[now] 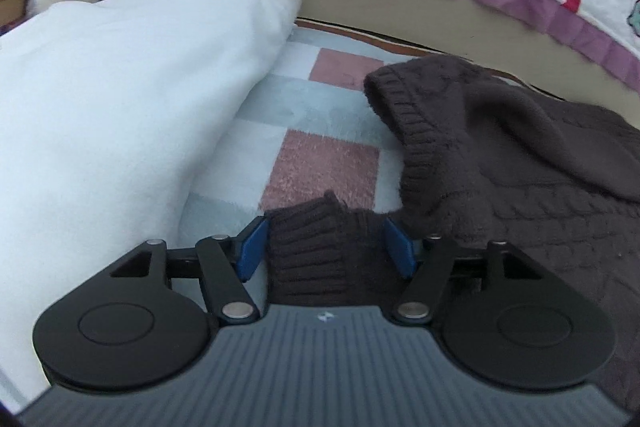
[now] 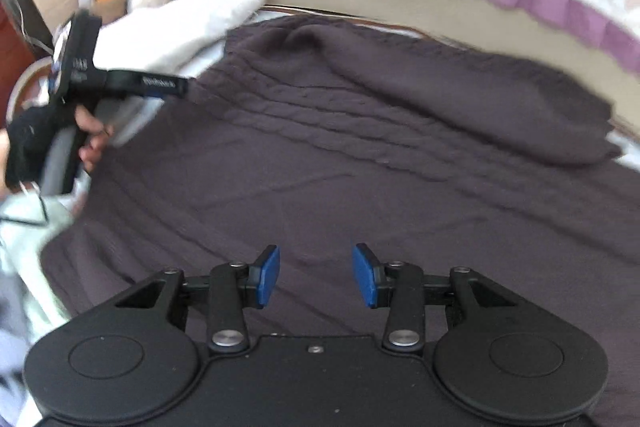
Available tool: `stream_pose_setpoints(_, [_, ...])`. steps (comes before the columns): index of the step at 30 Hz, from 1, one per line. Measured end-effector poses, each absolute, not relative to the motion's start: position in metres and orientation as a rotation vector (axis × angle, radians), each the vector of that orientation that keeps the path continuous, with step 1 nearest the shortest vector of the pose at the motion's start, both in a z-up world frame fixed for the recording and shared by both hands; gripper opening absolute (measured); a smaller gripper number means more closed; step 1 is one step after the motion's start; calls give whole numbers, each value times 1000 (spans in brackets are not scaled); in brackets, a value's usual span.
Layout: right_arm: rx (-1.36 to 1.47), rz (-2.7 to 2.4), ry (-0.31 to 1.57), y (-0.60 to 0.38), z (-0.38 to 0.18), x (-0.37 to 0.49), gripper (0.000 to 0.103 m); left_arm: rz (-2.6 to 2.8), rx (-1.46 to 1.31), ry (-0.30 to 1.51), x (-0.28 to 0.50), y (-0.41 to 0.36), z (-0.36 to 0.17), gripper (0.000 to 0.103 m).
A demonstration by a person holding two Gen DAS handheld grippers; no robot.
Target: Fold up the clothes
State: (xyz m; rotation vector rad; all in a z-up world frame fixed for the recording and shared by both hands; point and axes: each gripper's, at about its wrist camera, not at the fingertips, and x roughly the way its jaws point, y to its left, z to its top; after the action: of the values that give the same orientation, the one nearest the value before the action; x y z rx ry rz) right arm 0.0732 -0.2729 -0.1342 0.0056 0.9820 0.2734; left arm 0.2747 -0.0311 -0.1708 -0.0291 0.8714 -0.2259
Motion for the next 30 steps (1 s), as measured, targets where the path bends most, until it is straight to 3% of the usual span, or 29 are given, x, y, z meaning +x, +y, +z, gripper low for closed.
stream_pose_setpoints(1, [-15, 262, 984, -278, -133, 70, 46, -243, -21, 860, 272, -32, -170, 31])
stream_pose_setpoints(2, [-22, 254, 988, -284, -134, 68, 46, -261, -11, 845, 268, -33, -169, 20])
stream_pose_setpoints(5, [-3, 220, 1001, -303, -142, 63, 46, -205, 237, 618, 231, -41, -140, 18])
stream_pose_setpoints(8, [56, 173, 1007, -321, -151, 60, 47, -104, 406, 397, 197, -42, -109, 24])
stream_pose_setpoints(9, [92, 158, 1013, -327, -156, 61, 47, -72, 438, 345, 189, -40, -102, 39])
stream_pose_setpoints(10, [133, 144, 1020, -333, -162, 63, 47, -35, 439, 373, 196, -38, -107, 45])
stream_pose_setpoints(14, [283, 107, 1035, -344, -180, 69, 51, -46, 319, 562, 216, -19, -120, 45])
stream_pose_setpoints(18, [286, 121, 1027, -346, -179, 68, 53, -76, 112, 611, 189, 20, -122, 59])
stream_pose_setpoints(22, [303, 121, 1005, -349, -179, 65, 54, -26, -43, 739, 170, 60, -141, 59])
stream_pose_setpoints(26, [297, 135, 997, -341, -181, 68, 64, -33, -233, 838, 166, 89, -159, 61])
stream_pose_setpoints(30, [230, 150, 983, -333, -181, 67, 65, -62, -464, 904, 171, 98, -179, 61])
